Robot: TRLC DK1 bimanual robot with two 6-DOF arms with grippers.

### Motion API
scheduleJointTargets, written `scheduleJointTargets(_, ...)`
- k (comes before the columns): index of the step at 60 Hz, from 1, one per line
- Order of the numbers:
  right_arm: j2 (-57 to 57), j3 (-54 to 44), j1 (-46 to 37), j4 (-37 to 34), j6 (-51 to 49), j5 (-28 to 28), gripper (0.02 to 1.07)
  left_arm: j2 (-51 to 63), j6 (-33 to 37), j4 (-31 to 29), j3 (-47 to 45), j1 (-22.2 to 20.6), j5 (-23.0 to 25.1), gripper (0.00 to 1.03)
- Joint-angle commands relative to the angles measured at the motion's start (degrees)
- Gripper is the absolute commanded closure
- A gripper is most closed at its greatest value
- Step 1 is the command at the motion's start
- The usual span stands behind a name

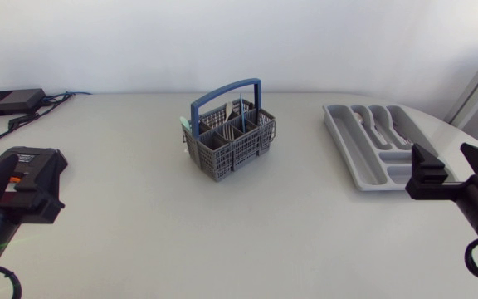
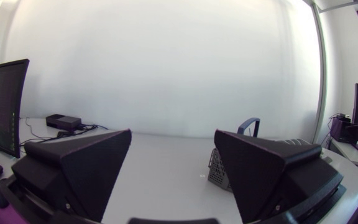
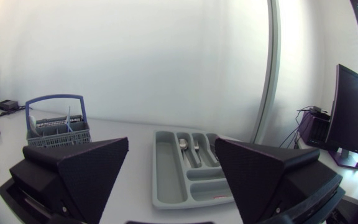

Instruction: Unload the cutlery basket into the drawer organizer.

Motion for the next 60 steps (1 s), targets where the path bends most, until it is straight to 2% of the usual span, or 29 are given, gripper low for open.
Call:
scheduleJointTargets(1, 4.8, 2.5, 1.6, 1.1, 0.6, 1.4, 0.07, 5.7, 0.2, 1.7, 4.1, 0.5, -0.4, 0.11)
scheduleJointTargets(15, 13.8, 5.9, 3.5, 0.4, 0.9, 3.9, 0.07, 23.7, -1.3, 1.1, 13.9, -0.6, -1.3, 0.12)
scheduleJointTargets(24, 17.6, 8.6, 4.5, -3.5, 0.4, 5.4, 0.07, 31.7, -1.0, -3.4, 20.5, -6.4, -3.1, 0.12)
scheduleJointTargets(32, 22.5, 12.1, 5.3, -8.5, -1.0, 5.4, 0.07, 40.6, 0.6, -8.3, 26.2, -9.1, -3.4, 0.12)
scheduleJointTargets(40, 25.6, 14.7, 7.4, -11.5, -3.0, 5.4, 0.07, 50.4, 5.6, -13.1, 32.1, -11.5, -4.0, 0.12)
scheduleJointTargets(46, 29.1, 17.1, 9.1, -13.6, -3.2, 5.4, 0.07, 59.7, 13.5, -18.6, 38.4, -12.6, -3.9, 0.12)
scheduleJointTargets(50, 31.4, 18.9, 9.6, -15.4, -3.8, 5.3, 0.07, 64.0, 13.8, -20.5, 41.5, -13.1, -3.8, 0.12)
scheduleJointTargets(53, 32.8, 19.9, 9.9, -16.0, -4.5, 5.3, 0.07, 67.6, 14.0, -21.8, 43.9, -13.2, -2.1, 0.12)
scheduleJointTargets(57, 33.9, 21.0, 10.4, -16.9, -5.4, 5.1, 0.07, 71.5, 14.0, -23.1, 46.7, -13.0, 3.5, 0.12)
scheduleJointTargets(60, 34.5, 21.9, 11.1, -18.2, -6.6, 5.1, 0.07, 73.5, 14.2, -22.8, 47.9, -13.1, 5.2, 0.12)
